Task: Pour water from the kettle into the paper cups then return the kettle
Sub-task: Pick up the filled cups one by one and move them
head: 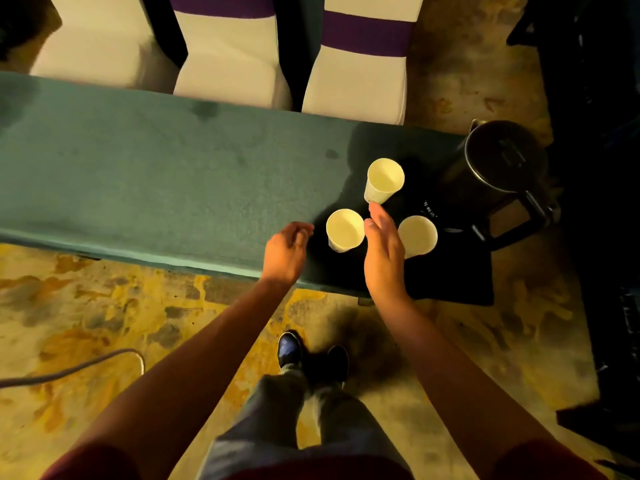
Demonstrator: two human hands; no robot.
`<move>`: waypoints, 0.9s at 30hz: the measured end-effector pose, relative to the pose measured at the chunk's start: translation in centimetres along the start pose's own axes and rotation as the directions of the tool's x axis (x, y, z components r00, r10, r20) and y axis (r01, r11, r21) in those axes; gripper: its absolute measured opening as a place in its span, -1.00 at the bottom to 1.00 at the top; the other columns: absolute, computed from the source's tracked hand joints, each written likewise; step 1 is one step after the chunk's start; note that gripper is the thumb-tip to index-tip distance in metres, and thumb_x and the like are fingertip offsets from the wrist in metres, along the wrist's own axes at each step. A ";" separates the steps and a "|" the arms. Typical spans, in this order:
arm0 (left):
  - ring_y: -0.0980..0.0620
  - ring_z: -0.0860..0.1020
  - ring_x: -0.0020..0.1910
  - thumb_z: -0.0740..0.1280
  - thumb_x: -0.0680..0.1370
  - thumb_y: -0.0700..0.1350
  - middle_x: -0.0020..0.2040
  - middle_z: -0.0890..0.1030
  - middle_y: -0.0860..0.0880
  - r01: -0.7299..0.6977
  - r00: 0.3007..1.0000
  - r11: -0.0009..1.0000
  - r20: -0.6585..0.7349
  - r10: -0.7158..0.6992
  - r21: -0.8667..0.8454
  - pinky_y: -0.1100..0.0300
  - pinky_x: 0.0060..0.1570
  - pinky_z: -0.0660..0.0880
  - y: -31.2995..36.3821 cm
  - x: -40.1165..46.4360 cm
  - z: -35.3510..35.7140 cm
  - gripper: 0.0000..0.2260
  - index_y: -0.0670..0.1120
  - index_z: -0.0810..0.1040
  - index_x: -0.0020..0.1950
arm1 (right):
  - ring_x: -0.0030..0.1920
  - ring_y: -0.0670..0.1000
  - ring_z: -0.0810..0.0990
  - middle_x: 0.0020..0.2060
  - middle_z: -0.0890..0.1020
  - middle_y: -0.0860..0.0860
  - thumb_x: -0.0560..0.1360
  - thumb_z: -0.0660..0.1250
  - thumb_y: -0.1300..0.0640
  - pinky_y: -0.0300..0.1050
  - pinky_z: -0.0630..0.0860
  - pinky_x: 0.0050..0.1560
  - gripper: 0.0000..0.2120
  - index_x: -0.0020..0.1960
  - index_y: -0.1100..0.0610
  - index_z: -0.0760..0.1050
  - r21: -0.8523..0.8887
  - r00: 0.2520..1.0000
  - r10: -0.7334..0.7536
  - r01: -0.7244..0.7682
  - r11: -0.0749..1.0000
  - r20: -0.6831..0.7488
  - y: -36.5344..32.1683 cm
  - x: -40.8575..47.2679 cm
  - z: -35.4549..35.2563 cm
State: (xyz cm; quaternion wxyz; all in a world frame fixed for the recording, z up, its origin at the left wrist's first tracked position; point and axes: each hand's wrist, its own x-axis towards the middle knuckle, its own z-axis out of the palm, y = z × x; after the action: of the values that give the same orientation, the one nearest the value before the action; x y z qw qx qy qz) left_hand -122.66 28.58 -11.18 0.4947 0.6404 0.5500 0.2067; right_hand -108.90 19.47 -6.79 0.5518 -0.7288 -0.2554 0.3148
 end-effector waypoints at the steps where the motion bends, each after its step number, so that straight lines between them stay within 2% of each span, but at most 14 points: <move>1: -0.11 0.66 0.06 0.19 0.64 -0.25 0.02 0.71 -0.14 0.013 1.000 0.999 -0.025 -0.014 -0.035 0.02 0.09 0.56 -0.2 0.2 0.5 -0.77 -0.17 0.64 0.11 | 0.52 0.00 0.40 0.52 0.46 0.07 0.60 0.14 -0.05 -0.06 0.32 0.54 -0.42 0.56 0.16 0.38 -0.011 1.000 -0.003 0.003 1.000 0.007 0.6 0.1 0.5; 5: -0.17 0.65 0.06 0.14 0.63 -0.32 0.02 0.69 -0.20 0.083 0.995 0.977 -0.044 -0.093 -0.194 -0.04 0.11 0.56 -1.2 0.7 1.7 -0.73 -0.22 0.62 0.12 | 0.52 -0.02 0.38 0.53 0.44 0.06 0.60 0.15 -0.07 -0.04 0.31 0.56 -0.40 0.58 0.16 0.34 0.019 1.000 0.011 -0.011 1.000 -0.021 2.4 0.5 1.6; 8: -0.12 0.63 0.03 0.07 0.60 -0.39 -0.01 0.67 -0.17 0.095 0.994 0.951 -0.026 -0.107 -0.294 0.11 0.00 0.57 -1.7 1.1 2.2 -0.66 -0.26 0.63 0.12 | 0.48 -0.01 0.45 0.48 0.51 0.06 0.61 0.16 -0.08 0.01 0.39 0.52 -0.44 0.53 0.15 0.39 0.087 0.995 -0.021 0.029 0.996 -0.094 4.0 1.2 2.3; 12: -0.16 0.64 0.01 0.05 0.59 -0.40 0.06 0.68 -0.23 0.111 0.994 0.928 0.017 -0.112 -0.355 0.01 0.04 0.57 -2.5 1.4 2.7 -0.64 -0.26 0.62 0.14 | 0.43 0.02 0.52 0.39 0.59 0.08 0.59 0.14 -0.11 0.10 0.45 0.46 -0.45 0.48 0.16 0.45 0.127 0.989 -0.035 0.054 0.990 -0.146 5.6 2.4 3.6; 17: -0.18 0.66 0.08 0.06 0.57 -0.37 0.13 0.69 -0.21 0.119 0.991 0.922 0.096 -0.090 -0.367 -0.01 0.10 0.60 -3.4 2.3 3.3 -0.61 -0.27 0.62 0.23 | 0.29 0.06 0.63 0.25 0.69 0.12 0.54 0.14 -0.05 -0.02 0.55 0.32 -0.48 0.35 0.21 0.56 0.266 0.988 0.004 0.037 0.963 -0.151 7.4 3.8 4.8; 21: -0.05 0.70 0.01 0.09 0.48 -0.28 0.02 0.73 -0.12 0.120 0.989 0.918 0.131 -0.076 -0.378 0.12 0.05 0.61 -3.1 2.6 3.3 -0.58 -0.10 0.68 0.14 | 0.10 0.01 0.67 0.06 0.71 0.20 0.52 0.10 0.15 -0.10 0.59 0.14 -0.60 0.16 0.27 0.62 0.323 0.984 0.070 -0.013 0.946 -0.166 8.0 4.8 5.8; 24: -0.05 0.71 -0.01 0.10 0.47 -0.24 -0.01 0.74 -0.11 0.153 0.983 0.902 0.152 -0.099 -0.403 0.10 0.06 0.62 -3.0 2.9 3.5 -0.59 -0.05 0.68 0.12 | -0.12 -0.22 0.66 -0.13 0.68 0.00 0.47 0.09 0.20 -0.27 0.56 -0.04 -0.68 -0.04 0.08 0.62 0.324 0.968 0.101 -0.022 0.946 -0.229 7.8 5.4 5.7; 27: -0.03 0.71 -0.02 0.10 0.48 -0.25 -0.03 0.75 -0.04 0.184 0.980 0.868 0.155 -0.125 -0.462 0.11 0.06 0.61 -2.9 3.2 3.7 -0.60 0.02 0.69 0.05 | -0.14 -0.17 0.68 -0.19 0.72 -0.11 0.47 0.06 0.22 -0.25 0.57 -0.07 -0.65 -0.09 0.05 0.63 0.323 0.981 0.047 0.017 0.946 -0.187 6.9 6.1 5.4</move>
State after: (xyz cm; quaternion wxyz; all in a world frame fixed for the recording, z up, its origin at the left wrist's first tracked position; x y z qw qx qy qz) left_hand -120.08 29.73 -16.16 0.6834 0.4650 0.5014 0.2557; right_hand -108.66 25.50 -15.56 0.6835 -0.6574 -0.1402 0.2846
